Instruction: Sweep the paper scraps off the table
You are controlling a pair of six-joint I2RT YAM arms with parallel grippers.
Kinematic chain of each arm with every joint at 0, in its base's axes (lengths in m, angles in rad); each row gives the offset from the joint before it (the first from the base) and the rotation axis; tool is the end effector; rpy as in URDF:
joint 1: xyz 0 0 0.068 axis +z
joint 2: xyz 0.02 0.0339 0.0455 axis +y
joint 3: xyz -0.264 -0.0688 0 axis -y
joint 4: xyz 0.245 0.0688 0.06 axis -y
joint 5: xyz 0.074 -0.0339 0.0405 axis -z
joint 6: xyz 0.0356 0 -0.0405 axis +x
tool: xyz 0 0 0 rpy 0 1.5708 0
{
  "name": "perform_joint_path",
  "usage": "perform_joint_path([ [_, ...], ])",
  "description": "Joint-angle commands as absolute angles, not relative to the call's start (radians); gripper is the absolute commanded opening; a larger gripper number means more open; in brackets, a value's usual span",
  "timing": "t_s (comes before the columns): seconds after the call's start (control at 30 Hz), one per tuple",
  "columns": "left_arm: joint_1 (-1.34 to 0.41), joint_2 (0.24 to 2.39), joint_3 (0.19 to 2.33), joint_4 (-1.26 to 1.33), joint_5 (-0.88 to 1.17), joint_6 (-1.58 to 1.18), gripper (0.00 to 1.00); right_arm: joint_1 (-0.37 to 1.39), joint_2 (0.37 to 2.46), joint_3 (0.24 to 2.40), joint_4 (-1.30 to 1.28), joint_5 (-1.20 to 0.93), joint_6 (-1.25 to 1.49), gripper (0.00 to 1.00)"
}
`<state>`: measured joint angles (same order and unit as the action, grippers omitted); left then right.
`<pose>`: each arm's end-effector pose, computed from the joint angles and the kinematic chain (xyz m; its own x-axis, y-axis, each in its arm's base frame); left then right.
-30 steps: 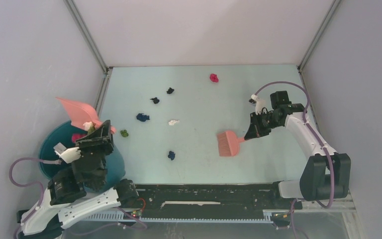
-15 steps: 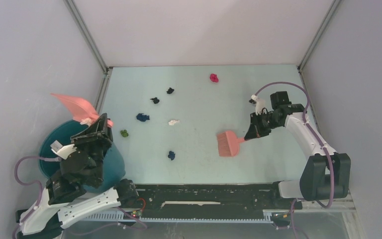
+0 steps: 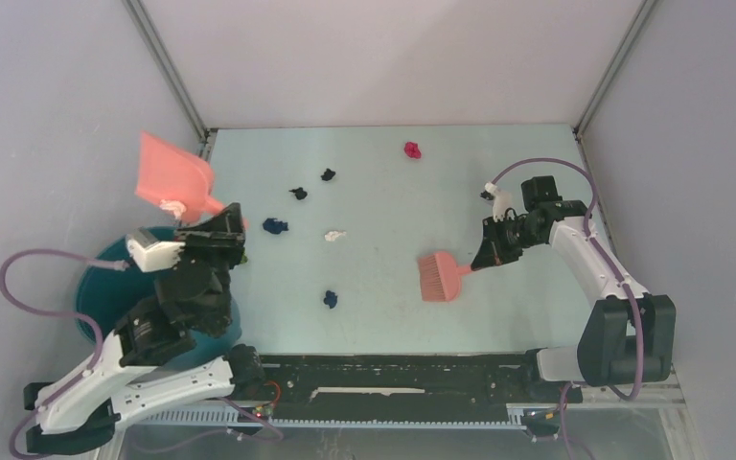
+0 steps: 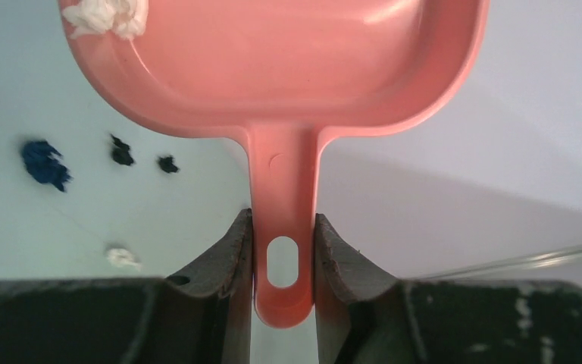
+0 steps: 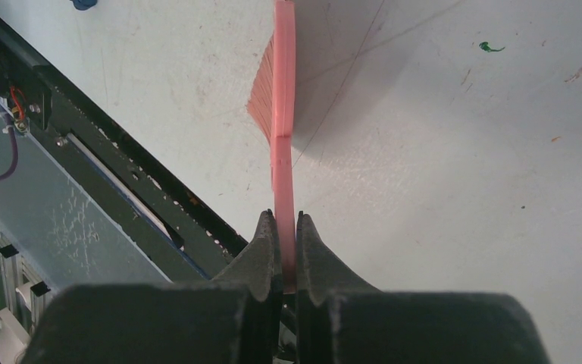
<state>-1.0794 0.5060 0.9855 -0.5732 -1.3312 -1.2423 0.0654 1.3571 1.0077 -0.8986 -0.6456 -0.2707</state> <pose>0.0592 -0.0373 0.4000 0.2197 -0.8865 -0.4072 -0.1215 0.3893 -0.9131 0.2453 0.0375 0.2469 -0.8470 -0.2695 -0.4582 -0.4869 0.7394 0.4650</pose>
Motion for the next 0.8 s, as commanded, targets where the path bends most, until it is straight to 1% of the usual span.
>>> perform_joint_path([
  [0.0,-1.075,0.618,1.029,-0.382,-1.288,-0.806,0.0,0.058,1.353,0.996,-0.89,-0.622,-0.268,0.0],
  [0.1,-1.075,0.736,1.078,-0.37,-1.154,-0.614,0.0,0.052,1.351,0.995,-0.888,-0.622,-0.268,0.0],
  [0.2,-1.075,0.854,1.139,-0.476,-1.01,-0.532,0.0,0.044,1.346,0.994,-0.888,-0.629,-0.267,0.0],
  [0.37,-1.075,1.052,1.254,-0.715,-0.744,-0.507,0.0,0.027,1.342,0.992,-0.888,-0.644,-0.265,0.0],
  [0.5,-1.075,1.209,1.318,-0.923,-0.576,-0.524,0.0,0.025,1.347,0.992,-0.887,-0.658,-0.259,0.0],
  [0.57,-1.076,1.274,1.34,-1.027,-0.583,-0.566,0.0,0.026,1.349,0.992,-0.88,-0.674,-0.251,0.0],
  [0.63,-1.076,1.307,1.355,-1.115,-0.646,-0.629,0.0,0.036,1.35,0.997,-0.865,-0.697,-0.239,0.0],
  [0.77,-1.069,1.215,1.323,-1.148,-0.768,-0.72,0.0,0.105,1.387,1.082,-0.858,-0.804,-0.2,0.0],
])
